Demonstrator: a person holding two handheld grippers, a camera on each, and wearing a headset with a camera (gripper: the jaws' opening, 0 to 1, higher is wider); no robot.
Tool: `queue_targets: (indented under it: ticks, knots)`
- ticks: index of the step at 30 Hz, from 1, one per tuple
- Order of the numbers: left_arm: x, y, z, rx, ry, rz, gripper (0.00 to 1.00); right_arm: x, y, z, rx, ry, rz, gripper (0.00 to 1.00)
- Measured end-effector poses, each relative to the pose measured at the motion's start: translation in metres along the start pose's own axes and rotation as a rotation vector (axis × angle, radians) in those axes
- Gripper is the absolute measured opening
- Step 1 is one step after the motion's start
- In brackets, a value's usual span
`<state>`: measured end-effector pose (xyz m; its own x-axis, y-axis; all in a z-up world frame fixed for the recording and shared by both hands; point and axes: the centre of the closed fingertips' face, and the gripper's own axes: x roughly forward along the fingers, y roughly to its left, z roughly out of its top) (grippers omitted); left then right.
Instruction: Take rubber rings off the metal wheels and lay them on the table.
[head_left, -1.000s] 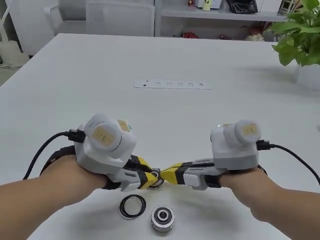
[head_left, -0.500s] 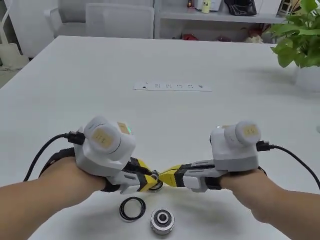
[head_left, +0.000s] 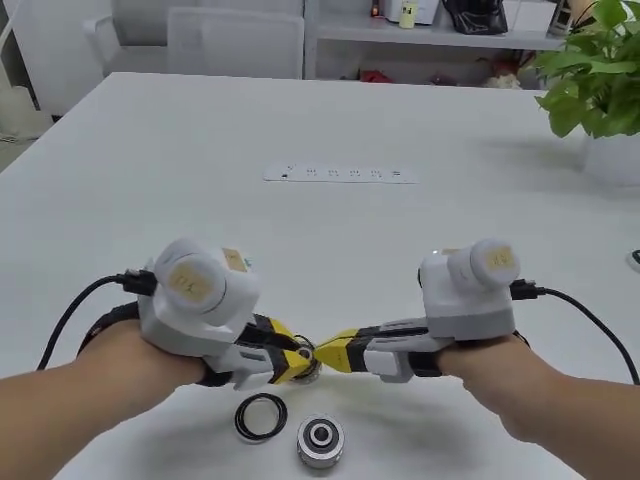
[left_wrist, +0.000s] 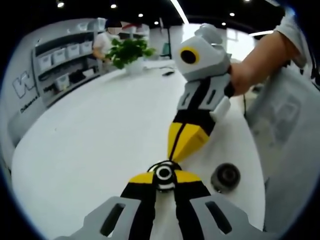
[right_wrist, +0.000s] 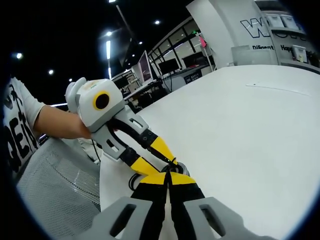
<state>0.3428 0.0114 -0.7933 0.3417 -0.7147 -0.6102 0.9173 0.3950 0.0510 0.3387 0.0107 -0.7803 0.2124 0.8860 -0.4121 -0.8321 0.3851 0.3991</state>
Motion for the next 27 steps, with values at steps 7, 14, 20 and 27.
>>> queue_targets:
  ticks: [7, 14, 20, 27]
  knots:
    - [-0.019, -0.004, 0.011, 0.007, -0.053, -0.034, 0.25, -0.001, 0.003, 0.004, 0.008, -0.010, 0.012, 0.00]
    - [-0.042, -0.004, 0.021, -0.019, -0.114, -0.033, 0.33, -0.004, 0.006, 0.016, 0.027, -0.047, 0.026, 0.00]
    - [-0.057, -0.008, 0.025, -0.023, -0.142, -0.034, 0.43, -0.004, 0.015, 0.022, 0.040, -0.064, 0.056, 0.00]
    - [-0.073, -0.015, 0.030, -0.026, -0.173, -0.036, 0.53, -0.001, 0.028, 0.027, 0.045, -0.072, 0.099, 0.00]
